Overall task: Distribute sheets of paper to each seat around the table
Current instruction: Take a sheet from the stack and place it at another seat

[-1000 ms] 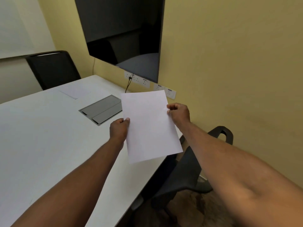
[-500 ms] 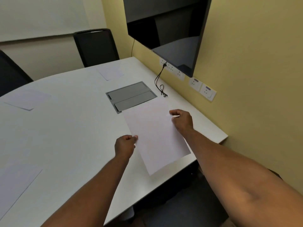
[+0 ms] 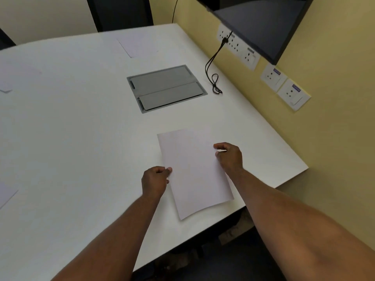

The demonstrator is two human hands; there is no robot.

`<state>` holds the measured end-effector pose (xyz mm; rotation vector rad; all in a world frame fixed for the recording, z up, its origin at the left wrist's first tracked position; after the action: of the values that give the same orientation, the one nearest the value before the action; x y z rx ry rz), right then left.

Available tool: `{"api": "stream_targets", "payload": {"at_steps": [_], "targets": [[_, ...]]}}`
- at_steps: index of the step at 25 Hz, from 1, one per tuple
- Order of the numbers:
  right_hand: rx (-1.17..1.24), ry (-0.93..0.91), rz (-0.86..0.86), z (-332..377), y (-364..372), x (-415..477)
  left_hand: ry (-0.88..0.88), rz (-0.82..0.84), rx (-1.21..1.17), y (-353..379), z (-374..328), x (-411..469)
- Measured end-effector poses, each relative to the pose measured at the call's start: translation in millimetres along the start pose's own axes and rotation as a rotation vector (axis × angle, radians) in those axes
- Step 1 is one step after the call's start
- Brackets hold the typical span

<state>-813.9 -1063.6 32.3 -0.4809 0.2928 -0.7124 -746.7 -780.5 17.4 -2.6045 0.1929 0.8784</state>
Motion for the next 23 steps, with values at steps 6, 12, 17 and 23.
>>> {"api": "stream_targets", "payload": {"at_steps": [6,12,17,23], "targets": [[-0.026,0.027,0.008,-29.1,33.2,22.3,-0.047,-0.020,0.047,12.5,22.0,33.1],[-0.080,0.054,0.033,-48.3,53.4,28.6,-0.035,-0.073,0.233,16.6,31.0,47.8],[-0.103,0.038,0.055,-58.8,65.4,28.3,-0.015,-0.092,0.332,22.9,28.1,50.8],[-0.107,0.016,0.075,-70.5,72.9,30.1,0.032,-0.108,0.466,30.4,34.0,54.6]]}}
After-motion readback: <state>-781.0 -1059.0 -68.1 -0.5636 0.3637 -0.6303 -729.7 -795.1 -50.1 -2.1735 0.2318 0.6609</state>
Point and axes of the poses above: each hand's wrist, its own x-axis towards the middle knuckle, its own y-axis out of the palm, z = x × y, the point moved 5 cm from there along x, towards the middle knuckle, and after that the axes turned 9 degrees about -y, right-handed, at the moved point
